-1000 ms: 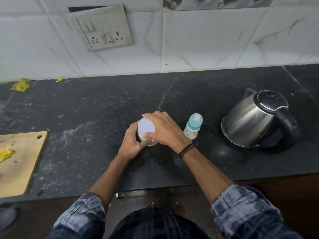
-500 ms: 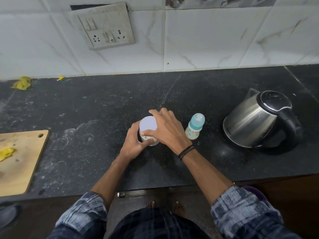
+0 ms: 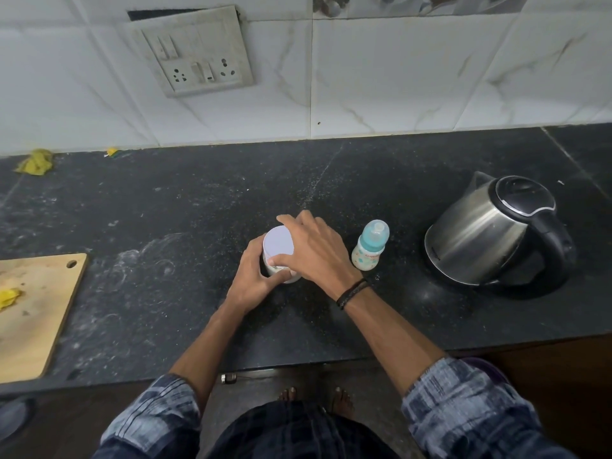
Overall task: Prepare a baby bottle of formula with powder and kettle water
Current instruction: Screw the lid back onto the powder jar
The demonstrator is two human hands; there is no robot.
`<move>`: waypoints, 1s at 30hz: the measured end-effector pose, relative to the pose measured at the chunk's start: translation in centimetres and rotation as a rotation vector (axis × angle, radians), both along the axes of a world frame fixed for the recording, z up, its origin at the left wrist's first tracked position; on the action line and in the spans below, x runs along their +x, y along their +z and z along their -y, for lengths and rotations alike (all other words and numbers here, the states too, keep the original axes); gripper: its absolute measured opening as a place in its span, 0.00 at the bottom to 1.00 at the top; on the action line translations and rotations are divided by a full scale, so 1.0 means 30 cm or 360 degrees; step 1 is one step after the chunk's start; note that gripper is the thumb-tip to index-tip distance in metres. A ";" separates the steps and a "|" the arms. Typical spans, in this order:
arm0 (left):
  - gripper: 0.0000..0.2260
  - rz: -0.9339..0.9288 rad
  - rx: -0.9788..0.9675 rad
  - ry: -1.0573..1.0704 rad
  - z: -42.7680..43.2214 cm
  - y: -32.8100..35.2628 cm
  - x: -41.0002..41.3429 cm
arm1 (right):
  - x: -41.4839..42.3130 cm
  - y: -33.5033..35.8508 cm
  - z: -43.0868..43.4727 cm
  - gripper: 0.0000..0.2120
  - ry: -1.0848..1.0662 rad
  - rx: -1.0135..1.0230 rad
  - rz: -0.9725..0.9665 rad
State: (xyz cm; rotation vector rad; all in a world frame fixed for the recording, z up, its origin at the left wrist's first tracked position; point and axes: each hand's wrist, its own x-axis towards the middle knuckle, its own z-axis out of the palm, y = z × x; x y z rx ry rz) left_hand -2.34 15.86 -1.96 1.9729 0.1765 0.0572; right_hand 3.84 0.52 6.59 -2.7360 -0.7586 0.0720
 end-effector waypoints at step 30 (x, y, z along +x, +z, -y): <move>0.35 0.0067 0.0134 0.0116 0.004 -0.031 -0.002 | 0.078 -0.090 -0.026 0.39 0.0313 -0.0364 0.0493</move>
